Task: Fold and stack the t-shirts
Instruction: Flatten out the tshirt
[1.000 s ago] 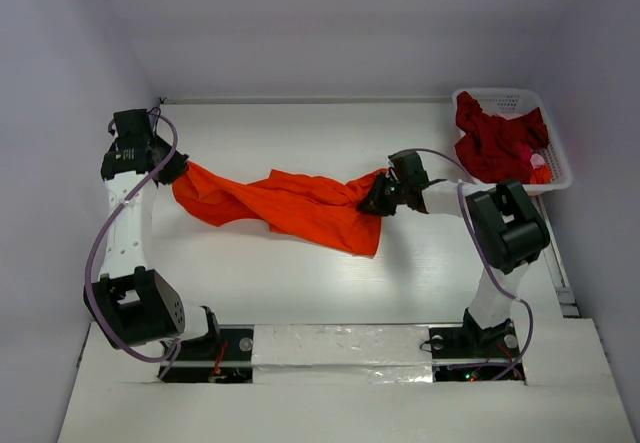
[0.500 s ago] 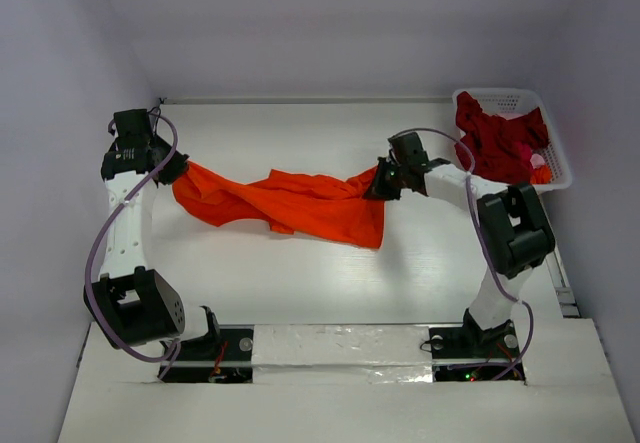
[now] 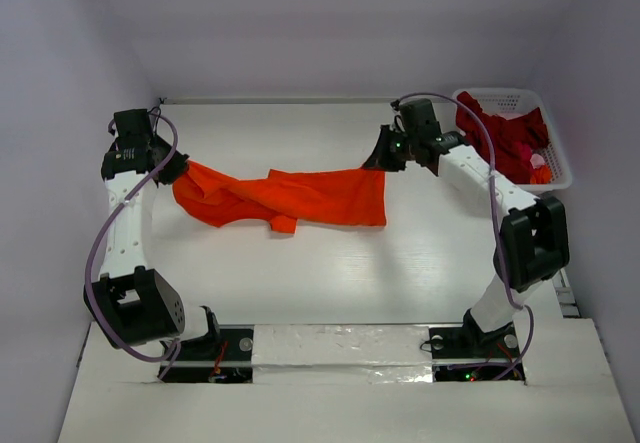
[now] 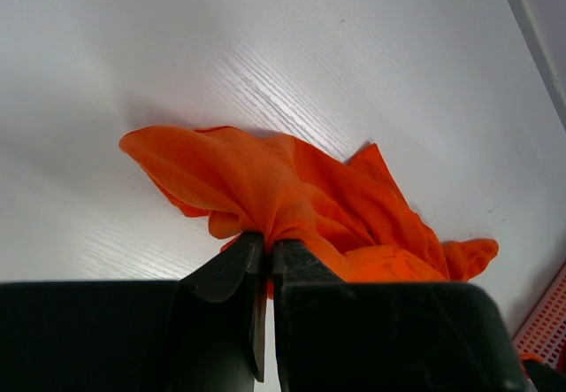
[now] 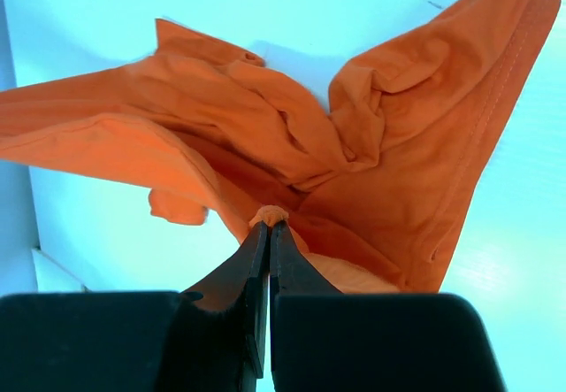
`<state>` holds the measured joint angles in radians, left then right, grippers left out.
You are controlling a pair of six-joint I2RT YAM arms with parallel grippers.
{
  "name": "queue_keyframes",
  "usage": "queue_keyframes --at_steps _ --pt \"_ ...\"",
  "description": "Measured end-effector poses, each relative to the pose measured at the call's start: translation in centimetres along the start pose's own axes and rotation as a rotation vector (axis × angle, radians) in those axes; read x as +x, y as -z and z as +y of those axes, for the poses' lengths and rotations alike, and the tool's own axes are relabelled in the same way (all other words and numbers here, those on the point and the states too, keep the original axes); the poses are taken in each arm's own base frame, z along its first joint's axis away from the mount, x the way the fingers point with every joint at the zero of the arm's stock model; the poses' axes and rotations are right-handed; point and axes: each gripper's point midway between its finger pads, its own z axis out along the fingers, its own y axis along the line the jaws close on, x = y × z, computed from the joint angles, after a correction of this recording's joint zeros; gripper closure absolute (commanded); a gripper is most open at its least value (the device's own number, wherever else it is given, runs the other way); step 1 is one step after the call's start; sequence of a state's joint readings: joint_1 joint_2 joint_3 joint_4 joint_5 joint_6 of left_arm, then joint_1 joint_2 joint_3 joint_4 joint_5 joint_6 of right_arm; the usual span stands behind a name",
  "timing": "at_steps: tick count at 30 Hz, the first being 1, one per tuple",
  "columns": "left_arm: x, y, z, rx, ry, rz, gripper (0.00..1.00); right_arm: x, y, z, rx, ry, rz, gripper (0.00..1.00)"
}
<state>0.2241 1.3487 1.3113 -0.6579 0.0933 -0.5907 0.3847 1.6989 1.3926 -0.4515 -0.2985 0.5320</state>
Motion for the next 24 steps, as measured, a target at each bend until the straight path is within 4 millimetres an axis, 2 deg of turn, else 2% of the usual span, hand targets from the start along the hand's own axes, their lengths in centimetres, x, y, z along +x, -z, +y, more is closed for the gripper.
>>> queue_keyframes --at_steps 3,9,12,19,24 --pt "0.0 -0.1 0.0 -0.001 0.001 0.001 1.00 -1.2 1.0 1.0 -0.005 0.010 -0.017 1.00" --pt "-0.5 0.2 -0.9 0.028 0.000 -0.005 1.00 -4.8 3.3 3.7 -0.035 0.036 -0.100 1.00" --pt "-0.5 0.2 -1.3 0.050 0.001 0.003 1.00 -6.0 4.1 4.4 -0.036 0.041 -0.130 1.00" --pt "-0.5 0.7 -2.8 0.123 0.011 0.017 1.00 -7.5 5.7 3.9 -0.005 0.032 -0.155 1.00" --pt "-2.2 2.3 -5.2 0.207 0.014 -0.021 1.00 -10.0 7.3 2.2 0.022 0.007 -0.207 1.00"
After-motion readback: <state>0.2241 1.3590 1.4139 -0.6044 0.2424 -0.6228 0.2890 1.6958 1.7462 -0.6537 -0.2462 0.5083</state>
